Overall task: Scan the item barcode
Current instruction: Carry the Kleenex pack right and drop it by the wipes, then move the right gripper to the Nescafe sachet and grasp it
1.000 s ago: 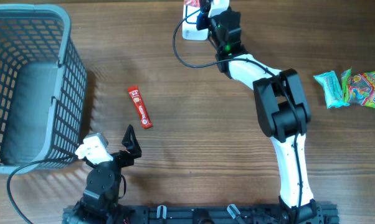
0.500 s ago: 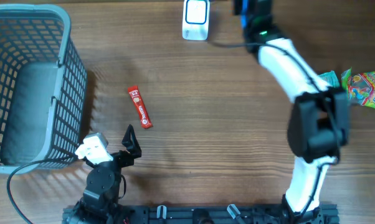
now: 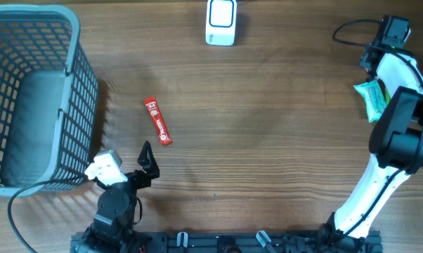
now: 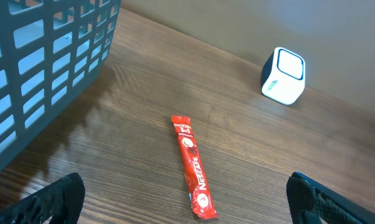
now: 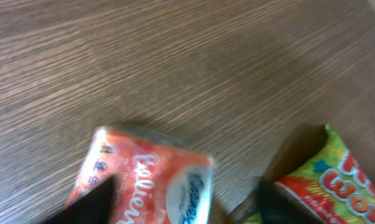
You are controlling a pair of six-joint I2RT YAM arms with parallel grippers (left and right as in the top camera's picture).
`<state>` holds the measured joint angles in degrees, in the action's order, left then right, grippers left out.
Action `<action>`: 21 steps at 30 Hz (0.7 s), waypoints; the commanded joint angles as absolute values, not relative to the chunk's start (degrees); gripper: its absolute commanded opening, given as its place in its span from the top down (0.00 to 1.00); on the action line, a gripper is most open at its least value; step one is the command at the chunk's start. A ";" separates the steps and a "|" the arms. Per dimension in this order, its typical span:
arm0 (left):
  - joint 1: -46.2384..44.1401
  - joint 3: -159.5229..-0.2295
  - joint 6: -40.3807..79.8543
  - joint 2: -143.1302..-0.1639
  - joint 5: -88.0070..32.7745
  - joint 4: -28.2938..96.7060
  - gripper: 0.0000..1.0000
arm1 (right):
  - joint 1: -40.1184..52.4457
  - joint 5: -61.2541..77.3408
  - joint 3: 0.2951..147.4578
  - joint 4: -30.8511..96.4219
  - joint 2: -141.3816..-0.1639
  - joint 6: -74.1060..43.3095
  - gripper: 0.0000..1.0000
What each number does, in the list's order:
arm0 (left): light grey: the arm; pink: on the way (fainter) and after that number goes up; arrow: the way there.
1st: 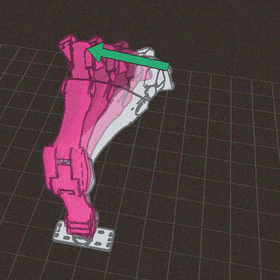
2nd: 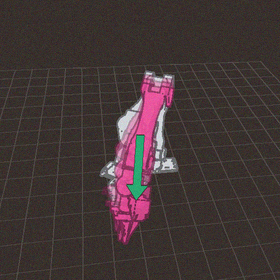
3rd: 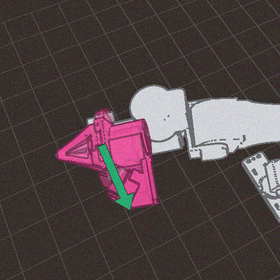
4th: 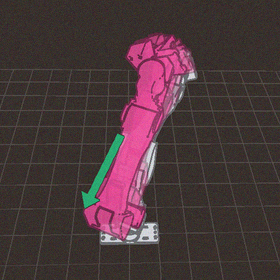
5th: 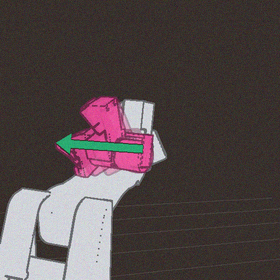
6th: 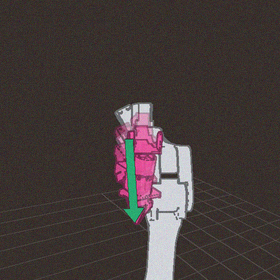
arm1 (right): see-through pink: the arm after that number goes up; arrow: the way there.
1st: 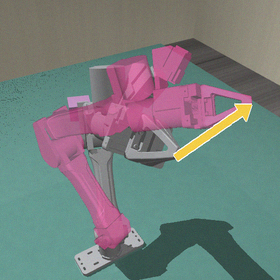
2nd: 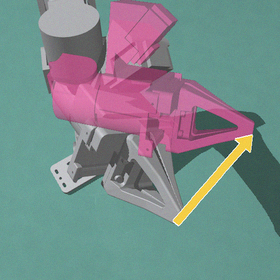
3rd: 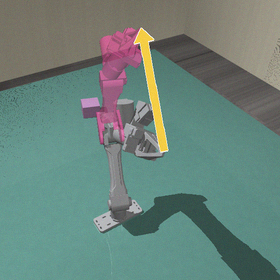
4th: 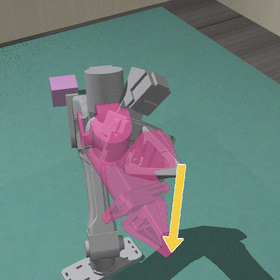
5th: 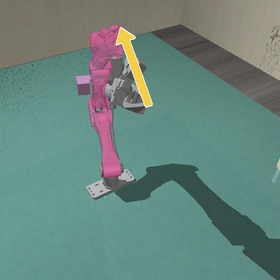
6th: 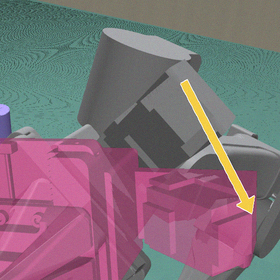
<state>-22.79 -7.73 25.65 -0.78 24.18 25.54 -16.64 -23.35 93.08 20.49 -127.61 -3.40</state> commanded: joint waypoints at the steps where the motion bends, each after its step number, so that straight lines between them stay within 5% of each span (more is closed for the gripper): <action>1: -22.98 -7.40 25.98 -0.36 24.53 25.36 0.00 | -14.39 -22.09 92.77 21.63 -118.04 -3.22 0.00; 3: -22.98 -7.40 25.98 -0.36 24.53 25.36 0.00 | -11.38 -20.40 92.77 26.35 -109.75 -7.20 0.00; 5: -22.98 -7.40 25.98 -0.36 24.53 25.36 0.00 | -5.39 -4.73 92.77 34.48 -100.73 -16.78 0.00; 10: -22.98 -7.40 25.98 -0.36 24.53 25.36 0.00 | 9.19 18.20 91.85 40.69 -99.42 -21.47 0.00; 15: -22.98 -7.40 25.98 -0.36 24.53 25.36 0.00 | 23.33 18.13 90.37 40.80 -105.58 -23.09 0.00; 21: -22.98 -7.40 25.98 -0.36 24.53 25.36 0.00 | 29.10 17.76 90.35 39.92 -110.19 -23.11 0.00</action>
